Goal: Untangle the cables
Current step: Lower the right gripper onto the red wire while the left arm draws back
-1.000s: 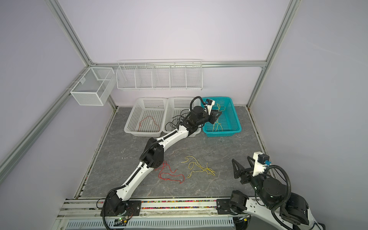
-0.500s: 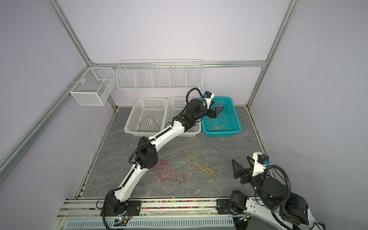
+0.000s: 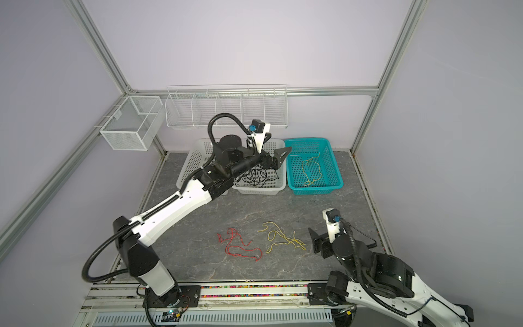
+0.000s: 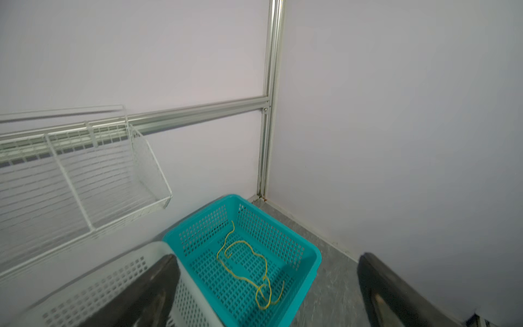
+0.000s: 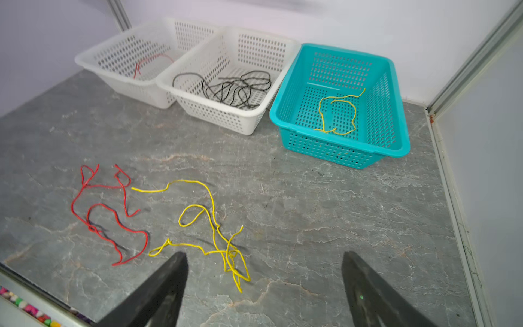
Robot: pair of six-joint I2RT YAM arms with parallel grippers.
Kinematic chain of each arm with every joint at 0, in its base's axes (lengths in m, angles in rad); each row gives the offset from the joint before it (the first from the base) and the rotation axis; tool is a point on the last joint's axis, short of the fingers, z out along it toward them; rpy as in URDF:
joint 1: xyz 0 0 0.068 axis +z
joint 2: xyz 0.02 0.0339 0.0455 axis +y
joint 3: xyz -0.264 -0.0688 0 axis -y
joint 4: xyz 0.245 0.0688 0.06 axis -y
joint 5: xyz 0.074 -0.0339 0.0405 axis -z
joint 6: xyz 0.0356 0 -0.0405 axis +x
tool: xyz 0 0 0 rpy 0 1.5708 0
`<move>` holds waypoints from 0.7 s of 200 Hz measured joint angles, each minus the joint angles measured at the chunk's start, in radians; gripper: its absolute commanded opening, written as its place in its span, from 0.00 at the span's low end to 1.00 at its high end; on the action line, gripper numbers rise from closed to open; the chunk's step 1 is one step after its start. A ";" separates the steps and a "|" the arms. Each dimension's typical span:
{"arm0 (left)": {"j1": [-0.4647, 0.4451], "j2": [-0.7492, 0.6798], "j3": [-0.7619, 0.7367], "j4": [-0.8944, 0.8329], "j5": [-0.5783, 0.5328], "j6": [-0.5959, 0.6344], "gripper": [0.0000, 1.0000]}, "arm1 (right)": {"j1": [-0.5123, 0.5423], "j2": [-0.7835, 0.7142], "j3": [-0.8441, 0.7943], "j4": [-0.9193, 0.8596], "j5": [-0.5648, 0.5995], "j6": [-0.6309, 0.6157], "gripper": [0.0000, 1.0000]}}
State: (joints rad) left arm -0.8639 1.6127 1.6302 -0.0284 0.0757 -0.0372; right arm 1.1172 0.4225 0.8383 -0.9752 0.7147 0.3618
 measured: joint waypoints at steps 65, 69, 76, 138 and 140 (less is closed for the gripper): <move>0.000 -0.477 -0.460 -0.263 -0.254 -0.066 0.99 | 0.003 0.278 -0.015 0.171 -0.250 0.008 0.88; 0.000 -0.499 -0.477 -0.282 -0.270 -0.068 0.99 | 0.004 0.299 -0.020 0.190 -0.268 0.011 0.89; 0.002 -0.547 -0.507 -0.325 -0.306 -0.081 0.99 | 0.009 0.340 -0.029 0.225 -0.300 0.017 0.90; 0.012 -0.932 -0.768 -0.566 -0.581 -0.197 0.99 | 0.076 0.773 -0.001 0.548 -0.472 0.128 1.00; 0.012 -0.944 -0.777 -0.570 -0.587 -0.199 0.99 | 0.079 0.784 0.003 0.550 -0.473 0.133 1.00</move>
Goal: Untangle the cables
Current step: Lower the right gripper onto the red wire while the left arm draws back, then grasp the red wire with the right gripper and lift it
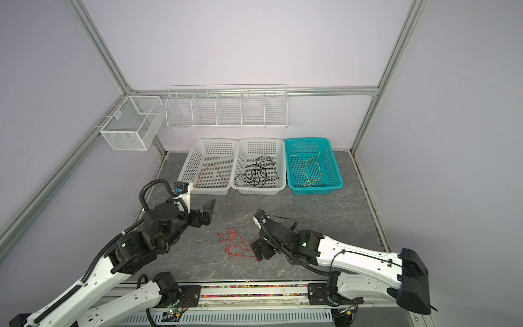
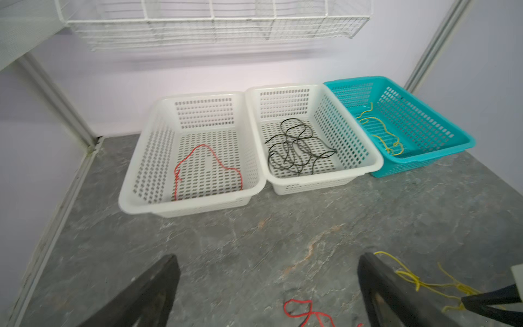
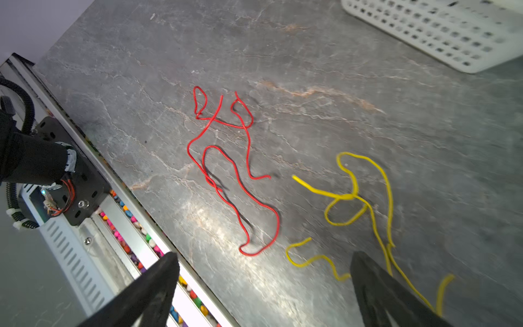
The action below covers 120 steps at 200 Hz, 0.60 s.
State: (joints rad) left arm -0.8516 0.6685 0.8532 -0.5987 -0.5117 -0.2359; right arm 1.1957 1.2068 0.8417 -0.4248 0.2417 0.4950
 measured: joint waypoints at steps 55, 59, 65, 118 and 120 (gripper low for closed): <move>0.001 -0.119 -0.061 -0.061 -0.111 -0.030 0.99 | 0.051 0.349 0.136 0.212 -0.006 0.119 0.83; 0.001 -0.118 -0.062 -0.063 -0.116 -0.030 0.99 | 0.051 0.370 0.144 0.225 -0.008 0.122 0.81; 0.001 -0.117 -0.063 -0.066 -0.123 -0.030 0.99 | 0.051 0.397 0.157 0.239 -0.010 0.134 0.77; 0.001 -0.110 -0.074 -0.073 -0.146 -0.030 0.99 | 0.051 0.595 0.268 0.319 -0.031 0.196 0.56; 0.001 -0.111 -0.074 -0.074 -0.146 -0.029 0.99 | 0.051 0.596 0.269 0.319 -0.030 0.192 0.55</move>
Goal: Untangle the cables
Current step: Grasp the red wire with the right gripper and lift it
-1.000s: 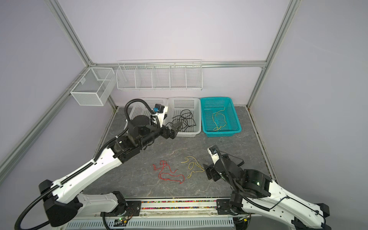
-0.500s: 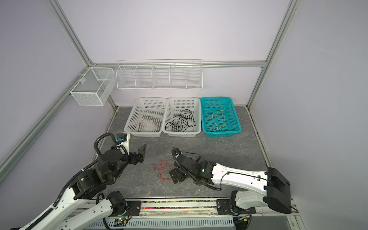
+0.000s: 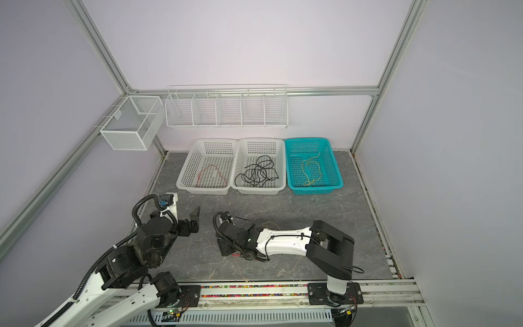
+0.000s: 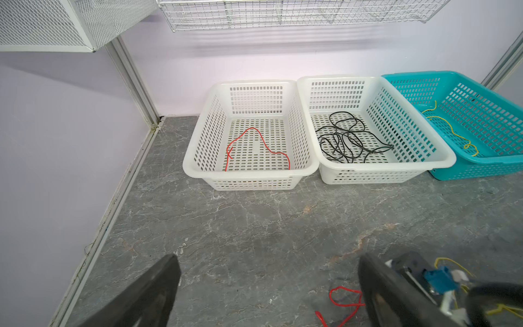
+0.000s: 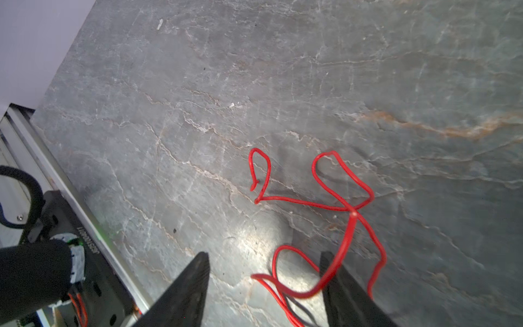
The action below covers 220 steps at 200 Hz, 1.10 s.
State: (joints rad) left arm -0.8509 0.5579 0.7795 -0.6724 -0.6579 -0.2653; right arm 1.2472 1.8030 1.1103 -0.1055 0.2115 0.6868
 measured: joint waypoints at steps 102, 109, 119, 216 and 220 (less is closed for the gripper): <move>0.000 0.006 -0.006 0.001 0.000 0.007 0.99 | -0.011 -0.042 -0.047 0.034 0.012 0.035 0.07; 0.000 0.006 -0.007 0.001 0.000 0.008 0.99 | -0.011 -0.062 -0.057 0.035 0.010 0.035 0.07; 0.000 0.006 -0.008 0.001 0.000 0.008 0.99 | -0.010 -0.095 -0.068 0.034 0.002 0.035 0.07; 0.000 0.031 -0.010 0.001 0.026 0.015 1.00 | 0.005 -0.491 -0.101 -0.083 0.005 -0.056 0.07; 0.000 0.031 -0.010 0.001 0.028 0.015 0.99 | 0.005 -0.504 -0.100 -0.093 0.006 -0.062 0.07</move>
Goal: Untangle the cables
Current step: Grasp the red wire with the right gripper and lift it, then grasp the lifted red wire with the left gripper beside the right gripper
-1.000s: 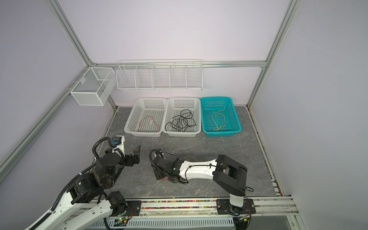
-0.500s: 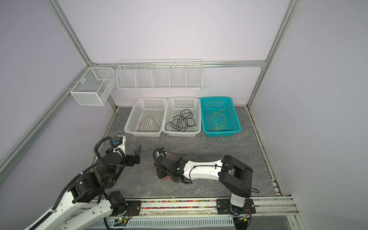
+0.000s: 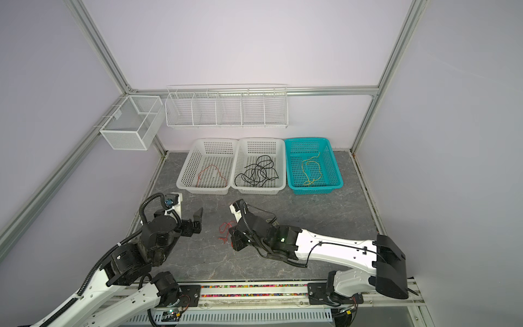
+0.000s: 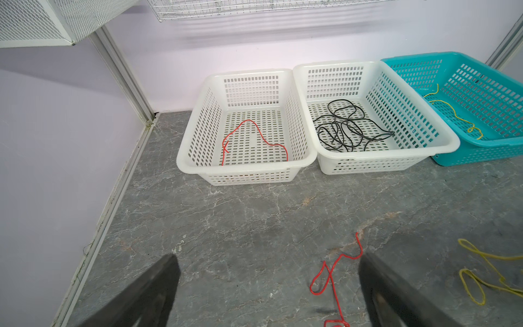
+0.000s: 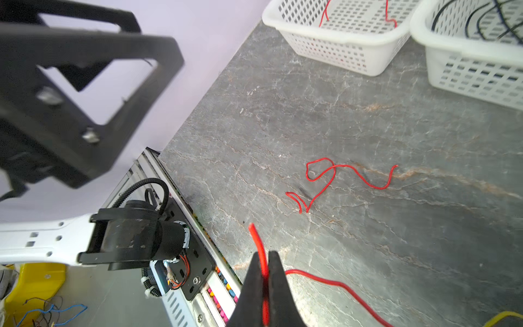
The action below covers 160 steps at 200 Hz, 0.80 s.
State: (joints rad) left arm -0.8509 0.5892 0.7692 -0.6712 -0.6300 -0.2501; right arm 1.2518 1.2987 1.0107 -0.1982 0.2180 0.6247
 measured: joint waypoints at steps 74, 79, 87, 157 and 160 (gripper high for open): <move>0.000 -0.072 -0.019 0.048 0.170 0.052 0.99 | -0.069 -0.080 0.111 -0.127 -0.003 -0.112 0.07; 0.000 -0.098 -0.033 0.066 0.210 0.061 0.99 | -0.080 -0.082 0.113 -0.126 -0.010 -0.113 0.07; 0.000 -0.140 -0.060 0.096 0.275 0.072 0.99 | -0.095 -0.081 0.116 -0.126 -0.024 -0.113 0.07; 0.000 -0.222 -0.187 0.357 0.795 0.067 0.99 | -0.156 -0.081 0.137 -0.056 -0.146 -0.084 0.07; 0.000 -0.214 -0.186 0.365 0.808 0.066 0.99 | -0.156 -0.081 0.137 -0.051 -0.151 -0.081 0.07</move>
State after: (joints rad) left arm -0.8509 0.3752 0.5835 -0.3061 0.1776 -0.1844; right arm 1.0962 1.2179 1.1473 -0.2493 0.0666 0.5434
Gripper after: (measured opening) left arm 0.991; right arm 0.070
